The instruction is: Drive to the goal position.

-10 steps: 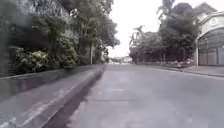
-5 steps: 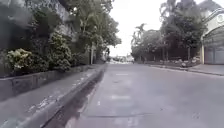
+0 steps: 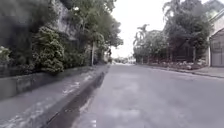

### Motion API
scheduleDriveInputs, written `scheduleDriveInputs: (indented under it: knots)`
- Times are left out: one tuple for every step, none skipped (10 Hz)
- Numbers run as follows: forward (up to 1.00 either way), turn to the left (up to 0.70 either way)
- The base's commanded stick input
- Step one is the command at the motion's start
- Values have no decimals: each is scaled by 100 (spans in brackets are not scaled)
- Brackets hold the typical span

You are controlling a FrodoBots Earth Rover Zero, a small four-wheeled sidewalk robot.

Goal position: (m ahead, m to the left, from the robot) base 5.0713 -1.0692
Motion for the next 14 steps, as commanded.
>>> scheduleDriveInputs:
  knots:
    - [100, 0]
    - [100, 0]
    - [100, -1]
    - [100, -40]
    - [100, -40]
    - [100, -40]
    - [100, -40]
    - [100, 0]
    - [100, 0]
    - [100, 0]
    - [100, 0]
    - [100, 0]
    - [100, 0]
    - [100, 0]
